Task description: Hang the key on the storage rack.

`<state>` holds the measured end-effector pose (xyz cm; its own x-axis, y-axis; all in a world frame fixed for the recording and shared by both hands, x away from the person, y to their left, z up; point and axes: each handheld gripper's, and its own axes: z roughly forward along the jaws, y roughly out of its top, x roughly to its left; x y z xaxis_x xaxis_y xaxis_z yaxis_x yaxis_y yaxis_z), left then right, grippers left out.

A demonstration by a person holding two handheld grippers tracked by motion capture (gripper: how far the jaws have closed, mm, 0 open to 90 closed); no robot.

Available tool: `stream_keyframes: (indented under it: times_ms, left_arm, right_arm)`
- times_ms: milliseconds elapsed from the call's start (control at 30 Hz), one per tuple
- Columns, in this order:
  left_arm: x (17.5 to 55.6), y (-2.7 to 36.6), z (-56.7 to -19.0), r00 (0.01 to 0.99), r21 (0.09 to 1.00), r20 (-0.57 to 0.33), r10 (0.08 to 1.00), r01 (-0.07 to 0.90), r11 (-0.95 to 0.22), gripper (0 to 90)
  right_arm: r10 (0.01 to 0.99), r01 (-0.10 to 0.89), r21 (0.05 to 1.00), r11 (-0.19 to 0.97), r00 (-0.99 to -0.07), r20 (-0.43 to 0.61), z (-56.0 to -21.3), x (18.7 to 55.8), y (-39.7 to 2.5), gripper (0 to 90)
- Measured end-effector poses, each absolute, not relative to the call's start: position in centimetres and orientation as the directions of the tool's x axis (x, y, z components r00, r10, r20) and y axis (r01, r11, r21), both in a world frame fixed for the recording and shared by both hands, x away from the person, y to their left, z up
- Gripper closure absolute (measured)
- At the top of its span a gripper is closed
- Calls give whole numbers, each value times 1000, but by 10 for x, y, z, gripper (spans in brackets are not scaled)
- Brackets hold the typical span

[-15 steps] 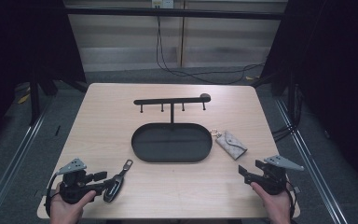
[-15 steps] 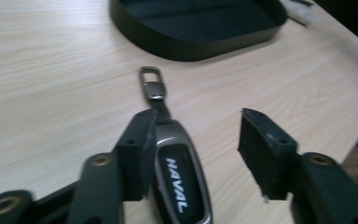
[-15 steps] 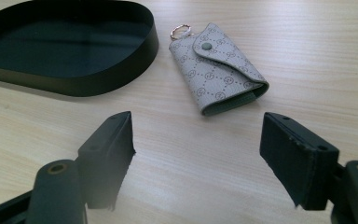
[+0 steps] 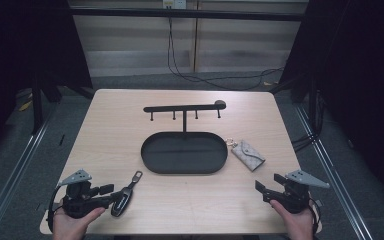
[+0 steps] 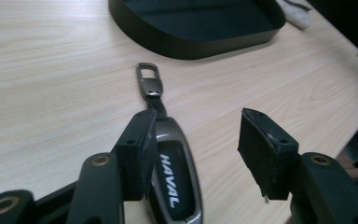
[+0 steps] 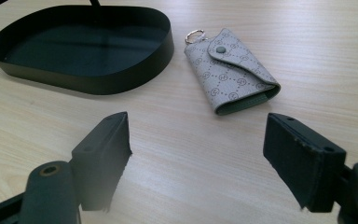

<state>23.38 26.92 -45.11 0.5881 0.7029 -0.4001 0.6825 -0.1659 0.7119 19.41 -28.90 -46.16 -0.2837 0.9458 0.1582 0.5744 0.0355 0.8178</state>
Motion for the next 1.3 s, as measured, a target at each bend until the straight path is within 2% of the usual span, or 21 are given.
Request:
stream_keyframes:
  times_ms: [67,200,367,600,733,867,933,1000,1067,1300]
  left_arm:
    - [231,271,-448,593,726,-418,688,673,-139,458]
    - [228,272,-443,609,752,-398,686,645,-137,534]
    - [227,262,-440,642,781,-213,737,565,-266,625]
    - [230,252,-429,676,794,-139,724,513,-327,624]
    - [236,246,-427,674,762,-158,722,548,-344,608]
    - [245,237,-417,676,702,-130,725,579,-414,630]
    - [253,238,-416,665,676,-179,725,619,-401,596]
    - [258,235,-415,659,656,-176,731,632,-413,596]
    - [263,231,-414,652,630,-188,734,654,-420,552]
    - [275,228,-403,661,605,-194,725,663,-442,542]
  right_arm:
    - [940,583,813,19,-286,183,-462,195,-290,230]
    - [940,580,815,11,-283,188,-461,195,-291,231]
    - [939,585,810,21,-289,185,-462,197,-290,231]
    - [931,591,804,65,-327,165,-463,198,-284,230]
    - [928,592,803,72,-334,163,-463,198,-283,231]
    - [929,585,808,72,-334,159,-462,197,-283,252]
    - [930,577,814,64,-330,161,-461,197,-284,256]
    - [930,579,814,58,-327,166,-460,196,-284,256]
    - [929,576,815,66,-334,161,-460,196,-284,255]
    - [932,581,809,88,-335,139,-461,198,-282,248]
